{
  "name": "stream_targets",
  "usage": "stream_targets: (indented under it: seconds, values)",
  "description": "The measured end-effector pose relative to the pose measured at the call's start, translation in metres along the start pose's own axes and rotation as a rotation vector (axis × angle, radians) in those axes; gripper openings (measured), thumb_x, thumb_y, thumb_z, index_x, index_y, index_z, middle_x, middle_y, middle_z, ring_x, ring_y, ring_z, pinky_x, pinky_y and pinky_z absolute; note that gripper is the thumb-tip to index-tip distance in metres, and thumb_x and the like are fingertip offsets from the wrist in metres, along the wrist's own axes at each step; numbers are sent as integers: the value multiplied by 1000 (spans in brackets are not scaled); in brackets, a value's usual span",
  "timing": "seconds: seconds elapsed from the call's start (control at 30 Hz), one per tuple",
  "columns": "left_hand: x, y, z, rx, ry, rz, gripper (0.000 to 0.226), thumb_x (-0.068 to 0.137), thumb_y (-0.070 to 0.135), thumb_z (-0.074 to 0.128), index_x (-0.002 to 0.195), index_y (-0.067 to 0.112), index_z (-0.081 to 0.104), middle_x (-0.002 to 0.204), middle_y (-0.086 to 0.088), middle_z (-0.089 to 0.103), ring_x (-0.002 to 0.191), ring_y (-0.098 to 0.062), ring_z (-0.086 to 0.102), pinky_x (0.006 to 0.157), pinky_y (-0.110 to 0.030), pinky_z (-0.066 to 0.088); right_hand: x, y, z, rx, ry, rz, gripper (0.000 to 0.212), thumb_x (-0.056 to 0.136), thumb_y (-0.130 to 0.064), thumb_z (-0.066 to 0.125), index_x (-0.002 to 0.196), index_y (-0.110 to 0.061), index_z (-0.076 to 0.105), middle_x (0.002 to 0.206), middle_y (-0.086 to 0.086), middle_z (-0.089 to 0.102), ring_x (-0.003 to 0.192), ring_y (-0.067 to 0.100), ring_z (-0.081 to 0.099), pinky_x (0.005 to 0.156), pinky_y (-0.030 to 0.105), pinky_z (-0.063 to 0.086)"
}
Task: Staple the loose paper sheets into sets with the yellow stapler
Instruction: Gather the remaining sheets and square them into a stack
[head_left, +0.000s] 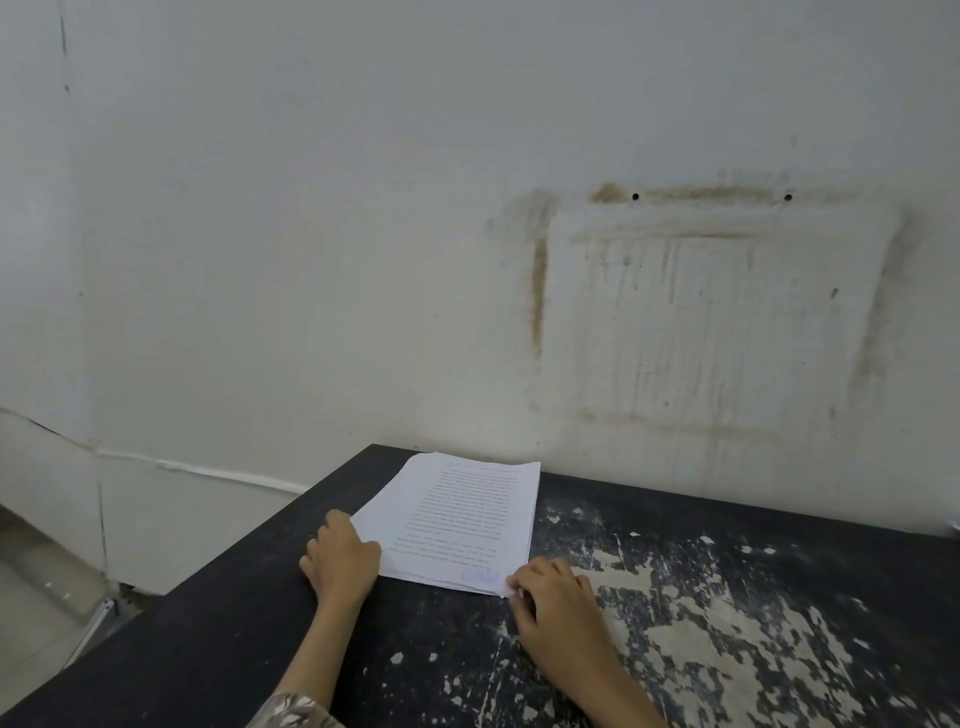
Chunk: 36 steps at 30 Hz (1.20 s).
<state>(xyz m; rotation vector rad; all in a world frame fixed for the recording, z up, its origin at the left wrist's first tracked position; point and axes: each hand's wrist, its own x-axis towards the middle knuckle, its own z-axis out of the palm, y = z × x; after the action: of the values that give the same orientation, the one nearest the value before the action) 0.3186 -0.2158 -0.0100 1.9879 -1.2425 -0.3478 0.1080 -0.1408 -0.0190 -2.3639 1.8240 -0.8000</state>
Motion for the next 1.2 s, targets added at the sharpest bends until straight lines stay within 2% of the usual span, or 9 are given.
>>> stream_targets:
  seconds: [0.17,0.3,0.5,0.6,0.7,0.87,0.93,1.1,1.2]
  values:
    - [7,2,-1,-160,-39,-29,10,79,-2,54,83,2,45,101,-21,55,88,-33,54,75,-41,43,-1,-2,-1,16,7,6,30,99,-29,33,117,-21,54,121,-10,52,115,8,40,98,23,28]
    - [14,-2,-4,-261,-67,-47,19,76,-5,57,72,3,40,80,-14,49,67,-24,46,55,-29,37,0,-2,-2,4,2,5,30,99,-30,31,118,-21,54,122,-10,51,116,8,40,99,23,28]
    - [20,-1,-9,-416,-139,-116,13,71,-9,61,69,-5,49,77,-23,60,58,-31,57,46,-31,47,0,-1,-2,4,9,6,30,99,-30,31,118,-22,53,122,-10,51,116,8,39,98,23,27]
    - [21,-1,-10,-389,-133,-79,8,69,-7,60,77,-9,58,80,-24,64,71,-36,62,69,-49,55,-1,-1,-2,12,12,6,30,99,-30,32,119,-22,53,122,-10,51,116,7,39,99,23,28]
    - [19,1,-9,-343,-140,-43,14,72,-5,59,86,-4,58,87,-18,63,82,-35,61,80,-50,54,-1,-1,-1,27,19,10,30,99,-29,33,117,-21,54,121,-10,52,115,8,40,99,23,28]
    - [11,11,-10,-481,-116,-105,28,76,-6,61,100,-1,48,98,-14,53,89,-30,55,71,-39,48,-1,-2,-2,17,19,10,30,99,-30,32,118,-22,53,121,-11,50,114,7,39,98,22,28]
    - [9,12,-10,-579,-95,-94,24,77,-8,59,98,1,52,98,-16,57,88,-30,56,68,-35,45,-1,-1,-3,20,19,10,30,99,-30,32,118,-22,53,121,-11,50,114,7,39,98,22,27]
    - [7,15,-8,-672,-133,-7,25,81,-14,47,98,3,55,104,-14,54,93,-32,55,73,-42,49,0,-1,-3,49,25,18,29,99,-30,33,118,-22,54,120,-12,51,113,6,40,98,22,27]
    - [3,18,-8,-669,-99,26,28,82,-15,44,99,4,55,107,-12,53,95,-29,52,72,-39,47,0,1,-2,95,24,42,28,98,-30,35,116,-22,55,117,-12,51,111,5,41,92,19,28]
